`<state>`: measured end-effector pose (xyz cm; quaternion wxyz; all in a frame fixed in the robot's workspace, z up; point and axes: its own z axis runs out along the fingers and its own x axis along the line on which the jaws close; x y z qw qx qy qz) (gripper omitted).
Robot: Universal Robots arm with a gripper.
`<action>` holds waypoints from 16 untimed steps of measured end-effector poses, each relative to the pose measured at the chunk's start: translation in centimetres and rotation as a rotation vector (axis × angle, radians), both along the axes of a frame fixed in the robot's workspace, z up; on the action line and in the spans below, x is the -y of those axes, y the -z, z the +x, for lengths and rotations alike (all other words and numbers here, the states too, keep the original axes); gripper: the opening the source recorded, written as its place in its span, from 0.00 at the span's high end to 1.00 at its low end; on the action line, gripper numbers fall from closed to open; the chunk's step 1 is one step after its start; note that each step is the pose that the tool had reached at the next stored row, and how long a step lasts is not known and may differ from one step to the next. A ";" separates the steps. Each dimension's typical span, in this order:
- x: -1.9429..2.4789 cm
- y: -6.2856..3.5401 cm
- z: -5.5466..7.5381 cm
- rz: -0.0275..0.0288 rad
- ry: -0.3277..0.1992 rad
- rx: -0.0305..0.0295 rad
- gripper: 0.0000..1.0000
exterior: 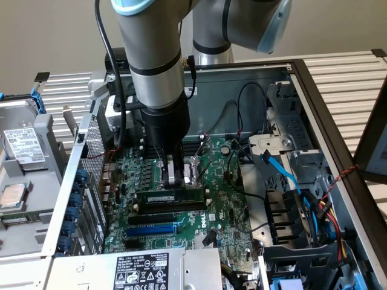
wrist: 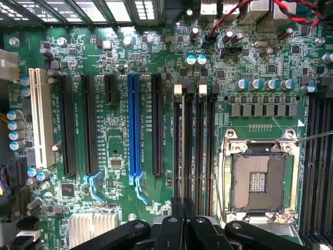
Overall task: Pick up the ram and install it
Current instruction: 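Insert the ram into the slot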
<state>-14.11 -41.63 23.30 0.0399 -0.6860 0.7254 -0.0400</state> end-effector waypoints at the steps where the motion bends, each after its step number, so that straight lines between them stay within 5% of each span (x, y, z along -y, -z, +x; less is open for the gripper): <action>1: 0.00 0.00 0.0 -0.0023 0.000 0.0036 0.88; 6: 0.00 0.10 -0.2 -0.0092 0.000 0.0229 0.88; 16: 0.00 0.30 -0.3 -0.0093 0.000 0.0237 0.88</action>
